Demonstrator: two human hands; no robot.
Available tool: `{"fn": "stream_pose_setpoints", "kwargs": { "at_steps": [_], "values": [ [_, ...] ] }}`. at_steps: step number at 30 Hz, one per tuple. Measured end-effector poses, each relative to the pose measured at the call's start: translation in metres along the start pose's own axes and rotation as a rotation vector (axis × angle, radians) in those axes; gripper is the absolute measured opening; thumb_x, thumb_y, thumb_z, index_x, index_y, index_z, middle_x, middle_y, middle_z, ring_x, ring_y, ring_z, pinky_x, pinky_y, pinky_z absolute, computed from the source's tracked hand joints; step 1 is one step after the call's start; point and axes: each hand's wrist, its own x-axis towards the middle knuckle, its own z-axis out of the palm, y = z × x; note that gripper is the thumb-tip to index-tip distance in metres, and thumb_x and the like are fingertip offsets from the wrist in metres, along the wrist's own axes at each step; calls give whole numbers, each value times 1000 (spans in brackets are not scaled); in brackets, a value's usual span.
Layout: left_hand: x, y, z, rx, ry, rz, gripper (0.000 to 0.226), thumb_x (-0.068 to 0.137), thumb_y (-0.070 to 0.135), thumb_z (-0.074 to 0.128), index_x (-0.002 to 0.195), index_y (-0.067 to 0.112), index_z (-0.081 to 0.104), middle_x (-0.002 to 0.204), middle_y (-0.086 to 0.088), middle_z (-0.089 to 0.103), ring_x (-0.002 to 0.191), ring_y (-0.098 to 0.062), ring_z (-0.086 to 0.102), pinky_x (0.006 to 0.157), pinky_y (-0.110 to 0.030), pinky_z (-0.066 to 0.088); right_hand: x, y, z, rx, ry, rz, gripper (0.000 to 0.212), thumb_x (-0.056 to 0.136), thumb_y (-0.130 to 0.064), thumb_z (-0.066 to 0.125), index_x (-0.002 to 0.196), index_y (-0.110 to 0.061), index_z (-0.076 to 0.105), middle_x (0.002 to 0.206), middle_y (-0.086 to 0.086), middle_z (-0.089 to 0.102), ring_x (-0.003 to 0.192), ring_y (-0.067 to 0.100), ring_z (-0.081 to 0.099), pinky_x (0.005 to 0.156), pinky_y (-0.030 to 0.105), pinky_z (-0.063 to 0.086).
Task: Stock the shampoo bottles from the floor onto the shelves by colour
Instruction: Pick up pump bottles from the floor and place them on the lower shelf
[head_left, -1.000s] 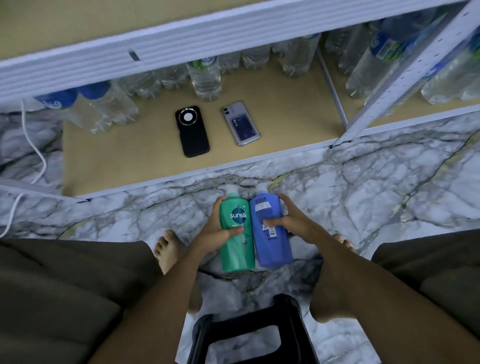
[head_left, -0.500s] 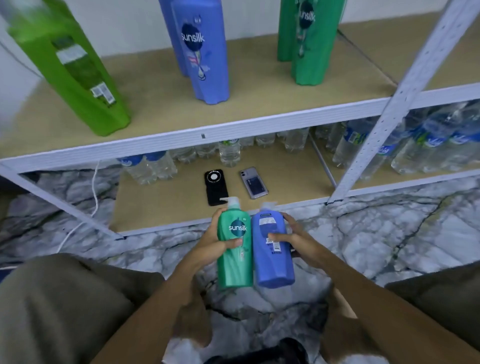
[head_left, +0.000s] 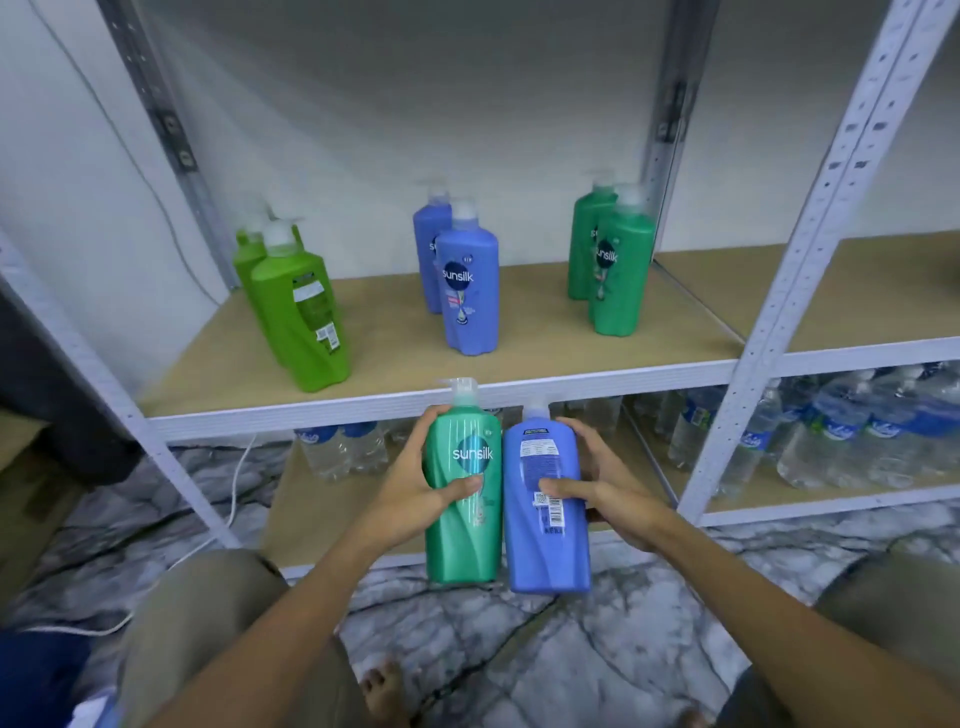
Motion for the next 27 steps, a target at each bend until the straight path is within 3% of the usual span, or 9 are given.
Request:
{"fn": "stream_pose_setpoints", "kwargs": {
  "at_steps": [3,7,10,12,15,18,23,25,27],
  "values": [
    [14,28,-11,43,41,67,87,77,8,86,135,53,41,120,9,69,107,-11,69,88,-33,59,11,-33,-1,-48,5,-92,82,79,-3,82,140,-42,42,116,-1,74,103,23,73,79,51,62],
    [38,59,-27,95,87,203,88,77,8,86,143,43,39,122,9,69,111,-15,68,93,-43,58,31,-81,-2,-109,-17,-223,84,78,-6,84,140,-44,43,111,10,76,103,27,73,79,39,62],
    [55,81,-33,121,150,293,85,79,2,83,144,35,39,120,20,67,110,-9,68,94,-34,57,57,-106,1,-144,15,-360,84,76,-8,85,140,-43,43,118,13,72,103,28,73,81,42,62],
    [67,91,-38,155,215,333,86,79,5,84,144,37,37,123,21,65,110,-6,67,94,-30,56,74,-119,6,-184,56,-466,83,76,-11,87,140,-43,44,124,6,70,106,29,71,85,46,61],
    [83,99,-51,244,311,387,87,79,11,84,144,40,35,125,21,64,108,-1,67,92,-25,55,92,-132,18,-255,114,-570,82,80,-16,86,145,-40,41,132,-11,64,109,11,68,91,27,57],
    [94,94,-60,328,412,425,86,79,13,84,143,43,35,125,15,64,106,3,66,89,-13,52,110,-136,32,-319,174,-651,83,81,-18,86,148,-36,40,134,-21,59,107,-7,62,86,7,47],
    [110,72,-70,294,551,394,88,78,12,85,144,43,35,125,10,65,105,4,65,90,-14,53,145,-124,46,-338,248,-658,84,78,-19,88,146,-39,42,123,-23,61,97,-13,60,76,7,49],
    [116,65,-71,269,579,383,88,78,10,85,143,42,35,123,11,66,105,5,65,92,-16,53,156,-118,50,-353,270,-656,85,77,-20,89,145,-42,42,120,-27,60,98,-8,62,77,14,54],
    [122,62,-71,262,591,397,88,77,9,85,140,44,34,123,11,66,106,1,66,95,-27,55,167,-114,54,-372,292,-673,86,76,-24,89,144,-46,41,119,-29,60,97,0,63,81,26,58]
  ]
}}
